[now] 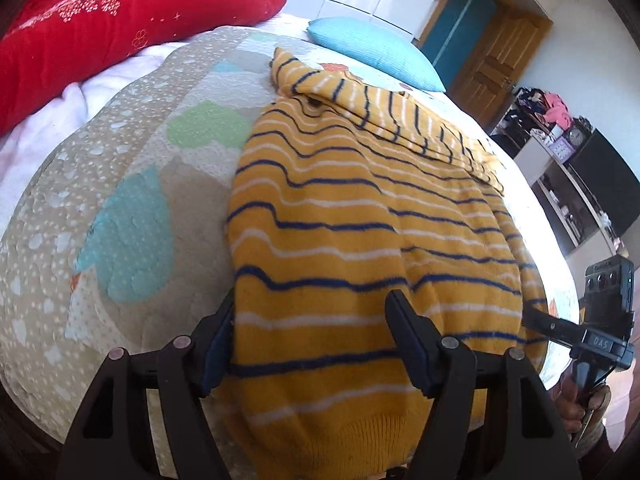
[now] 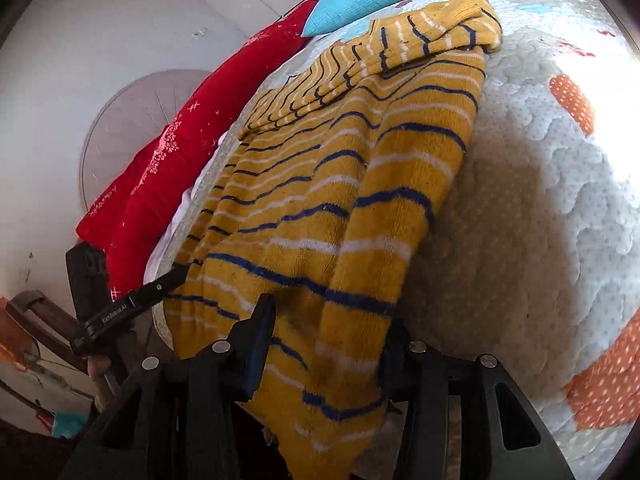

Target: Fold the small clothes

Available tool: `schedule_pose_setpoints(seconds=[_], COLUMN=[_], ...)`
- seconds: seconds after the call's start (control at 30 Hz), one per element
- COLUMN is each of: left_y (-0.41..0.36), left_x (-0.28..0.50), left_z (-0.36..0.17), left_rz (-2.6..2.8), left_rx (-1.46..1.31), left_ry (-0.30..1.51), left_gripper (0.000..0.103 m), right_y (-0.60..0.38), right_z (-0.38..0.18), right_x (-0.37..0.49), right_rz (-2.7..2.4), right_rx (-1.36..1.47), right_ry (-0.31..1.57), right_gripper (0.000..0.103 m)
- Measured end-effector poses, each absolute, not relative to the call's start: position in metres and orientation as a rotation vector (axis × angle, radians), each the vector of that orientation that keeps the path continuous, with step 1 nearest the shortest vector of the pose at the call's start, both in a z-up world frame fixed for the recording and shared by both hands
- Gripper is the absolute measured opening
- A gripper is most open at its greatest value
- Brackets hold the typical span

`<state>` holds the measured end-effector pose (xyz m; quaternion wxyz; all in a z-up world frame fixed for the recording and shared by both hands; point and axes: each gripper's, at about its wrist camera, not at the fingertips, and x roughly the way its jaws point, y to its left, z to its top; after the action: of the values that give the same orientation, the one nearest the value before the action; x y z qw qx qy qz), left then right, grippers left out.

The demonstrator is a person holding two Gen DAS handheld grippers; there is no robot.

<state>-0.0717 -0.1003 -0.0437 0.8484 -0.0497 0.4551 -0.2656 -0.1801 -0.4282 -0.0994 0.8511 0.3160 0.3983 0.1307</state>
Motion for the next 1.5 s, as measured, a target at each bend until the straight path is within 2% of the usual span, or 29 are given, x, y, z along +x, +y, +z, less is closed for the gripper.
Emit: schedule_pose_setpoints(seconds=[0.03, 0.07, 0.1, 0.13, 0.17, 0.23, 0.53, 0.8, 1.13, 1.3, 1.5], left_y=[-0.099, -0.098, -0.097, -0.096, -0.095, -0.087, -0.068, -0.068, -0.077, -0.072, -0.116], left_x=[-0.075, -0.077, -0.079, -0.079, -0.077, -0.070, -0.109, -0.136, -0.138, -0.109, -0.007], left_z=[-0.043, -0.043, -0.043, -0.043, -0.042, -0.040, 0.001, -0.035, -0.030, -0.013, 0.031], left_rz=[-0.560, -0.558, -0.543, -0.516, -0.502, -0.514, -0.596, -0.587, -0.587, -0.642, -0.598], left_rx=[-0.113, -0.125, -0.130, -0.120, -0.117, -0.177, -0.239, -0.225, -0.180, -0.289, -0.334], left_ry=[0.958, 0.960, 0.964, 0.971, 0.981, 1.011, 0.969, 1.065, 1.051, 1.047, 0.962], left_gripper=[0.069, 0.063, 0.044, 0.032, 0.014, 0.014, 0.013, 0.013, 0.013, 0.013, 0.013], right_y=[-0.427, -0.427, -0.425, -0.424, -0.423, -0.427, -0.469, -0.471, -0.460, -0.467, -0.495], right_z=[-0.101, -0.102, -0.103, -0.103, -0.103, -0.103, -0.074, -0.105, -0.109, -0.080, -0.017], right_x=[-0.185, -0.190, -0.194, -0.197, -0.200, -0.201, -0.246, -0.283, -0.272, -0.258, -0.168], right_rz=[0.270, 0.265, 0.255, 0.238, 0.201, 0.177, 0.235, 0.227, 0.217, 0.266, 0.259], right_rx=[0.685, 0.704, 0.716, 0.719, 0.712, 0.722, 0.821, 0.867, 0.872, 0.818, 0.687], right_ry=[0.823, 0.812, 0.804, 0.805, 0.814, 0.822, 0.773, 0.866, 0.875, 0.795, 0.663], right_gripper=[0.050, 0.049, 0.043, 0.028, 0.019, 0.012, 0.009, 0.011, 0.010, 0.010, 0.010])
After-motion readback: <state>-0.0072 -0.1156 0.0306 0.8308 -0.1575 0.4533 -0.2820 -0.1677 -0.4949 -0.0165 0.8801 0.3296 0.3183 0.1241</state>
